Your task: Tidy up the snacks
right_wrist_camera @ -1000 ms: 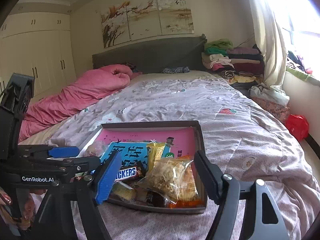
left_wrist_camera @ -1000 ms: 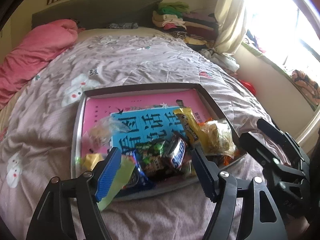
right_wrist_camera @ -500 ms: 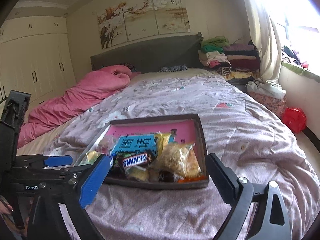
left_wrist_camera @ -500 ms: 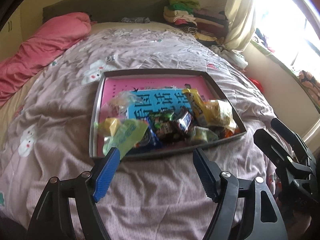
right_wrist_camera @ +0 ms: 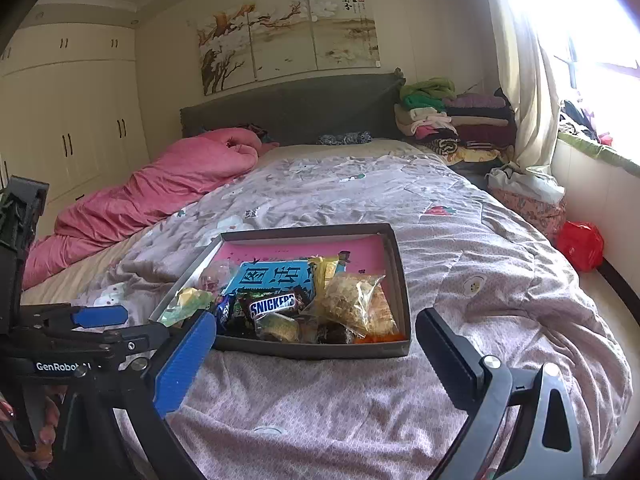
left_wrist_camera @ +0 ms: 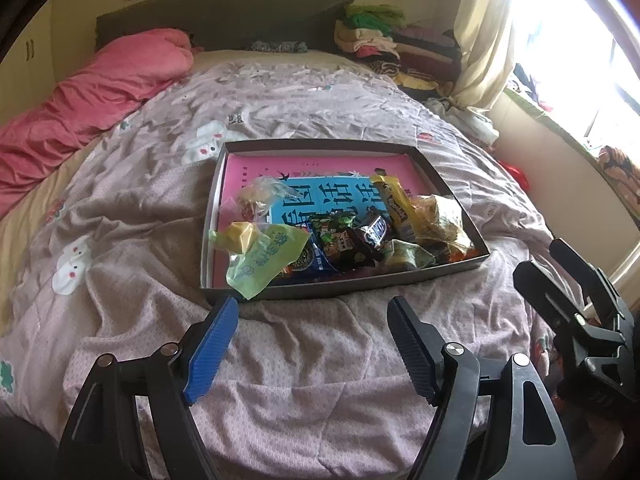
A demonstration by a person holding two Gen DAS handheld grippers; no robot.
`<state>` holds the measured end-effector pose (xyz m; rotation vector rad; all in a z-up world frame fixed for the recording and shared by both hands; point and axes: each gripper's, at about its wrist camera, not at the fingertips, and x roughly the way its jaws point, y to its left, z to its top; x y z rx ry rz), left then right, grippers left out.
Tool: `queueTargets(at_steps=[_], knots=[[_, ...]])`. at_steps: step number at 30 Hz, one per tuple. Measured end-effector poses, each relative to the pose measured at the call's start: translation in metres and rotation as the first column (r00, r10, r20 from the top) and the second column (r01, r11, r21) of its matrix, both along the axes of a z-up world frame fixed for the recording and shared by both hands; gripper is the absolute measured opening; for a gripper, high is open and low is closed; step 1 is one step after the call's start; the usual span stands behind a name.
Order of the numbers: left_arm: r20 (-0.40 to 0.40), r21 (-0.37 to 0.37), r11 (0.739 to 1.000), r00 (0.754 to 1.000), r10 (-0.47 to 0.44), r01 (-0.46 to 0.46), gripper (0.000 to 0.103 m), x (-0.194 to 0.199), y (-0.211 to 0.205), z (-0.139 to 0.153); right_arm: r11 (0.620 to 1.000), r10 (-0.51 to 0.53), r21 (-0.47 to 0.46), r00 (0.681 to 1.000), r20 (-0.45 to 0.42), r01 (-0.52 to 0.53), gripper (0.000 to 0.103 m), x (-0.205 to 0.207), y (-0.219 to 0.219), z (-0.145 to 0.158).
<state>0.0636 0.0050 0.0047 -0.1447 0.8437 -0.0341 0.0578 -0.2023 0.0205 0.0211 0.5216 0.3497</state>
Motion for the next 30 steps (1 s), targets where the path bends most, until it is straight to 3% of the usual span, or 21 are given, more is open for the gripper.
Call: queueTargets(at_steps=[9,30], knots=[[0.000,0.032,0.999,1.000,-0.001,0.001,0.079,-0.013,-0.004,0.002,1.000,0.016,-0.010,1.000,-0.014,-0.016,0.101,-0.011,0.004,-0.001],[-0.037,0.013,1.000,0.999,-0.011,0.012,0.079,-0.034,-0.007,-0.003,0.999,-0.017,-0.041,0.991,-0.136,0.012,0.101,-0.028,0.008,-0.015]])
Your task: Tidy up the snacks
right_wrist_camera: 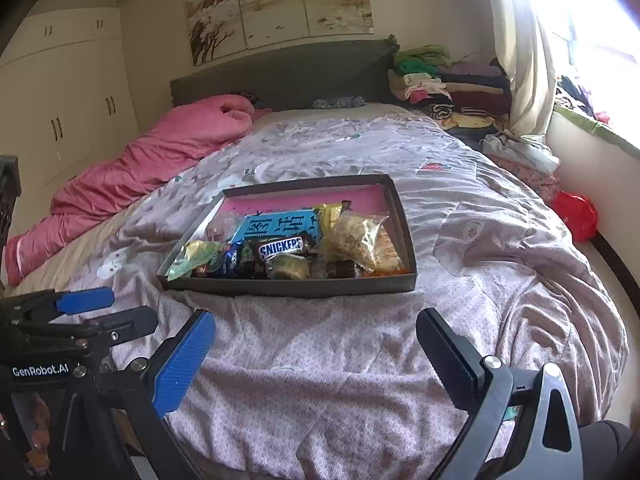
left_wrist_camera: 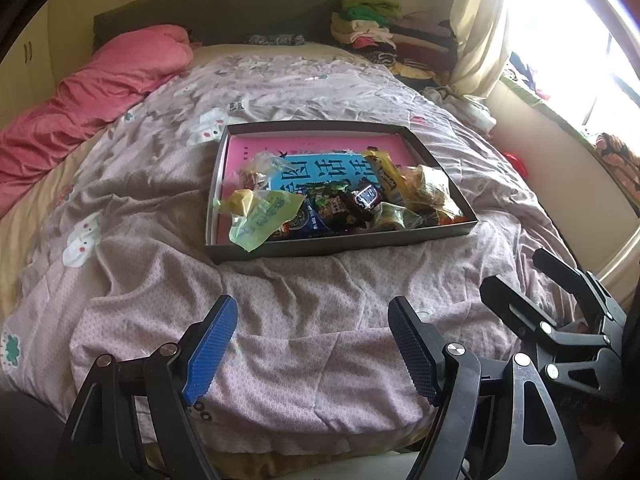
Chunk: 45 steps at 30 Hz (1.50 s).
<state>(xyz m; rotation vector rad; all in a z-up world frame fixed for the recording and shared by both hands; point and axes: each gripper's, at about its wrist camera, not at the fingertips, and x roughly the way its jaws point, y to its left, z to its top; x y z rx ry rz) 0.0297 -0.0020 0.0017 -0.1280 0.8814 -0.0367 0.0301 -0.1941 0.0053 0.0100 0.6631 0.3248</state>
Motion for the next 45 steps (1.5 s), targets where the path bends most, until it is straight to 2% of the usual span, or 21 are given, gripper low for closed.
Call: queueTargets(at_steps=[13,45], knots=[[-0.031,0.006,1.000,0.999,0.010,-0.010,0.079,0.0052,0.0017,-0.0109,1.000,0.020,-0.003,1.000,-0.021,-0.020,0.101,0.0044,0.0055,-0.0080],[-0.029,0.027,0.999,0.999,0.035,-0.034,0.079,0.0061,0.0070,-0.0107,1.000,0.024,-0.012,1.000,-0.019,-0.024,0.101,0.0043,0.0054,-0.0093]])
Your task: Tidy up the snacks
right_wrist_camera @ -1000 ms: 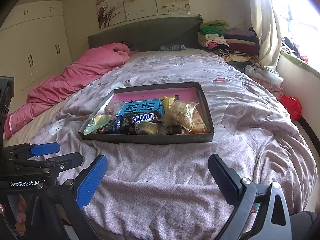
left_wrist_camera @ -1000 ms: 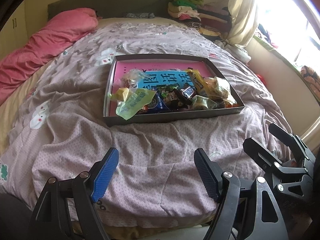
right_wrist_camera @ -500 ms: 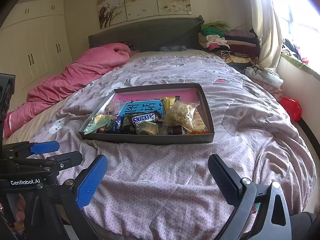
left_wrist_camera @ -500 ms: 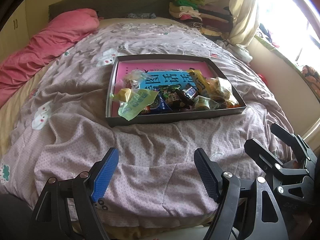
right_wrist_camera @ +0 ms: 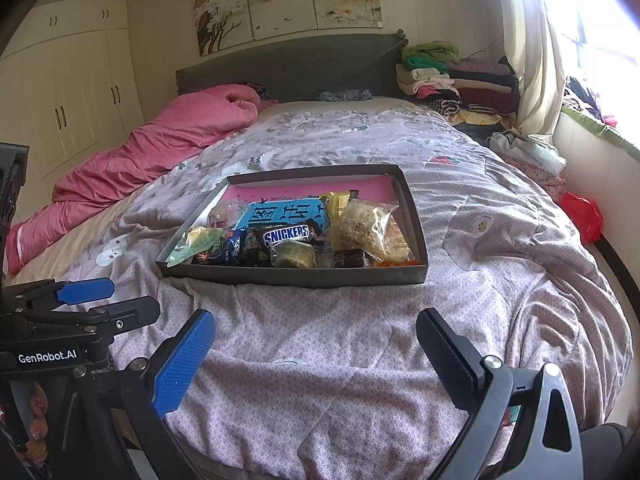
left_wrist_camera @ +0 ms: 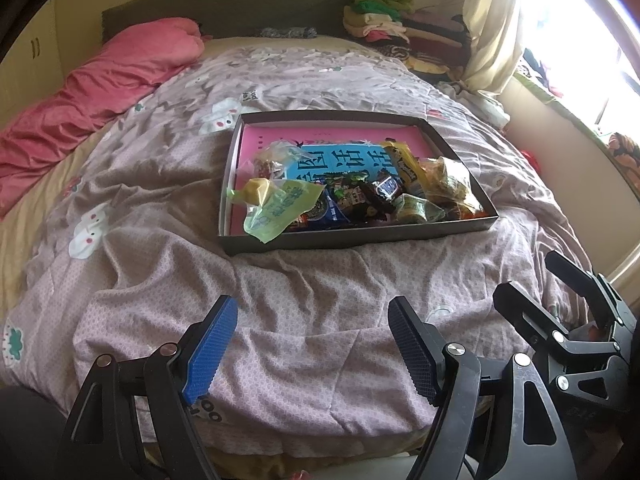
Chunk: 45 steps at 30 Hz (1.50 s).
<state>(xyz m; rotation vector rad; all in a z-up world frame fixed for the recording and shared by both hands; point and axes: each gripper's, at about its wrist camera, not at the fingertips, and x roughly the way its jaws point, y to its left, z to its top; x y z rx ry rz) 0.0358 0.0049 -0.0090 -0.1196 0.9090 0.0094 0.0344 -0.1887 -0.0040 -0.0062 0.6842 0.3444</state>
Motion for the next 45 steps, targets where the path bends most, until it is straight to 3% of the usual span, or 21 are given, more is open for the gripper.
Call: queueTargets(at_steps=[45], knots=[[-0.020,0.017,1.000,1.000,0.012,-0.012,0.079,0.0020,0.0024,-0.0042,1.000,-0.010,-0.002,1.000,-0.014,0.010,0.101,0.0031,-0.0027,-0.0051]])
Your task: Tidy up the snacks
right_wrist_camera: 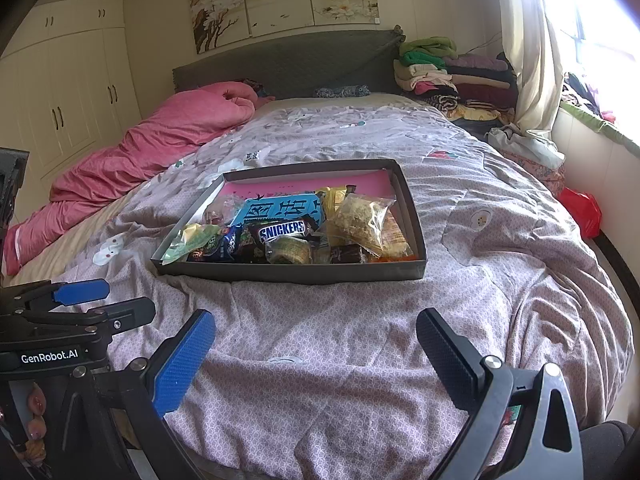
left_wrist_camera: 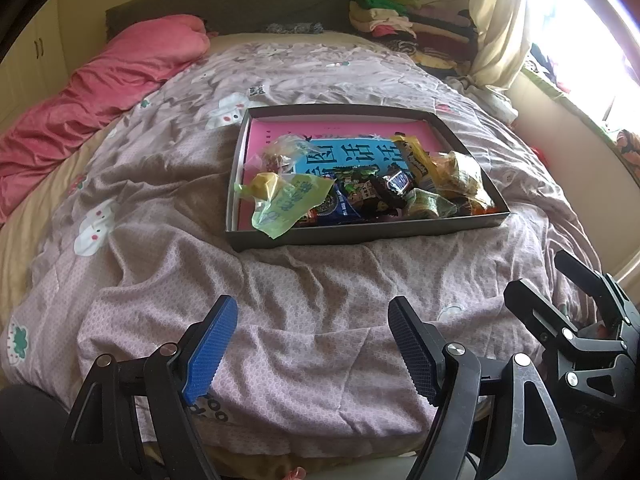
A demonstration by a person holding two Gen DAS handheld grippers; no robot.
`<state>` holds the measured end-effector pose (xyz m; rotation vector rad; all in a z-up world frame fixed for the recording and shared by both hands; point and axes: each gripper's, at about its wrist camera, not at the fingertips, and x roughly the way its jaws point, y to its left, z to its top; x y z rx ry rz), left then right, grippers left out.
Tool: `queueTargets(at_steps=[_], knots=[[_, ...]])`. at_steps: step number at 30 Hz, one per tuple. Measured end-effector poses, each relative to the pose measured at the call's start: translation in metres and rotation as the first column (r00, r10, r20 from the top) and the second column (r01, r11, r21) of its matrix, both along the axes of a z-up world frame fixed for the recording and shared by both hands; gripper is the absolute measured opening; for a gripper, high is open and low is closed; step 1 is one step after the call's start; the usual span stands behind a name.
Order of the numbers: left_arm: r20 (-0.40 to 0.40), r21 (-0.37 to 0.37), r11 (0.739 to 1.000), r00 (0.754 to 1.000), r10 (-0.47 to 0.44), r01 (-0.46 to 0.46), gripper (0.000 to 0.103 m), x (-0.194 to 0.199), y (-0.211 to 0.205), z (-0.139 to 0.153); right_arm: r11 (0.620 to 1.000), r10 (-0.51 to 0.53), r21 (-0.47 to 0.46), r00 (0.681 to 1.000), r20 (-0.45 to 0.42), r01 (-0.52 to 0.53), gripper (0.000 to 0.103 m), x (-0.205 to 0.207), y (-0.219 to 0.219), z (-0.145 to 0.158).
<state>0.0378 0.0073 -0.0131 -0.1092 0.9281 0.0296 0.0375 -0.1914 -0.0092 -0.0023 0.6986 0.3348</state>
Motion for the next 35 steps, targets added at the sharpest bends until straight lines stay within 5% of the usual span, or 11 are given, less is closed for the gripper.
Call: queueTargets(at_steps=[30,35], knots=[[-0.044,0.002,1.000,0.999,0.015,-0.015,0.079,0.005,0.004,-0.009,1.000,-0.001,0.003,1.000,0.004,0.001,0.101,0.001,0.000,0.002],[0.000,-0.016,0.999,0.999,0.037,-0.037,0.079,0.012,0.019,-0.009,1.000,-0.026,0.014,1.000,-0.011,0.026,0.101,0.008,-0.005,0.000]])
